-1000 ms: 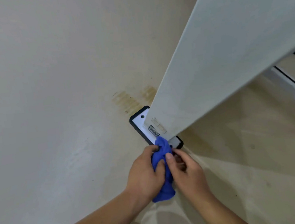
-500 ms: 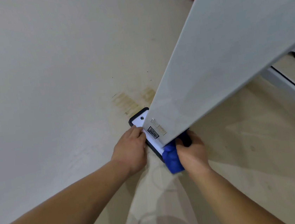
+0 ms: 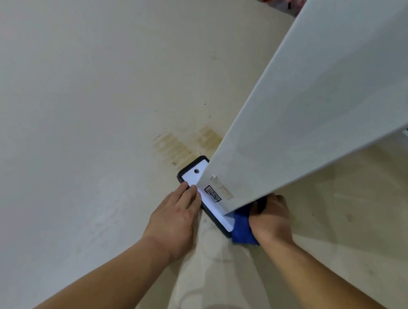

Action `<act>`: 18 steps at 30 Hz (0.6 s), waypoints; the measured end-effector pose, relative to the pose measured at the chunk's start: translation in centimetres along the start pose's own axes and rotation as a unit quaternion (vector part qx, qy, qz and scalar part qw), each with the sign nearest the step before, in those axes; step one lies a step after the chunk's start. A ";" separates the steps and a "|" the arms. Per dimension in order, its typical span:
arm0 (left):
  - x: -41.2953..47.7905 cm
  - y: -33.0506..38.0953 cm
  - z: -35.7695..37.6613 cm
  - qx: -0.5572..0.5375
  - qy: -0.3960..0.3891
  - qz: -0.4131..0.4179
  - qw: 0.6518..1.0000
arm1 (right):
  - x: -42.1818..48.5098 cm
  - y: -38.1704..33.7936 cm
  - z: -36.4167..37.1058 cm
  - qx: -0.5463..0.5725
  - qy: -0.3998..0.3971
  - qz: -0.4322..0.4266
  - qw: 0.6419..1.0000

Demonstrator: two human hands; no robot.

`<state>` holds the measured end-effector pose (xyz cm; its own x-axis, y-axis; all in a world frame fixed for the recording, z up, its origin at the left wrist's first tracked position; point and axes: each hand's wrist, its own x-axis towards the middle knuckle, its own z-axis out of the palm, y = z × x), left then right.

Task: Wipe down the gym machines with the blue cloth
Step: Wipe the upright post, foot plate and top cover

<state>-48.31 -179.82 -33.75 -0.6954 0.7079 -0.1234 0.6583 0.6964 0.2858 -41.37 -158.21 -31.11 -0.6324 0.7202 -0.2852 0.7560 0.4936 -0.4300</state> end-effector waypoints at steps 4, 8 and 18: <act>0.0 0.5 -0.5 -0.040 -0.054 -0.016 0.998 | -2.3 -0.6 1.1 0.044 0.013 0.007 0.999; 1.0 0.6 -3.3 -0.020 -0.190 -0.030 0.981 | -9.1 -0.5 2.2 0.063 -0.116 -0.049 0.990; -1.5 2.9 -15.7 -0.488 -0.224 -0.213 0.817 | -11.4 -8.7 -7.8 0.293 -0.247 0.071 0.921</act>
<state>-49.95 -180.71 -17.81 -0.4831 0.5496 -0.6816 -0.3103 0.6204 0.7203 -39.43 -166.93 -17.45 -0.6430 0.3753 -0.6676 0.7079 -0.0415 -0.7051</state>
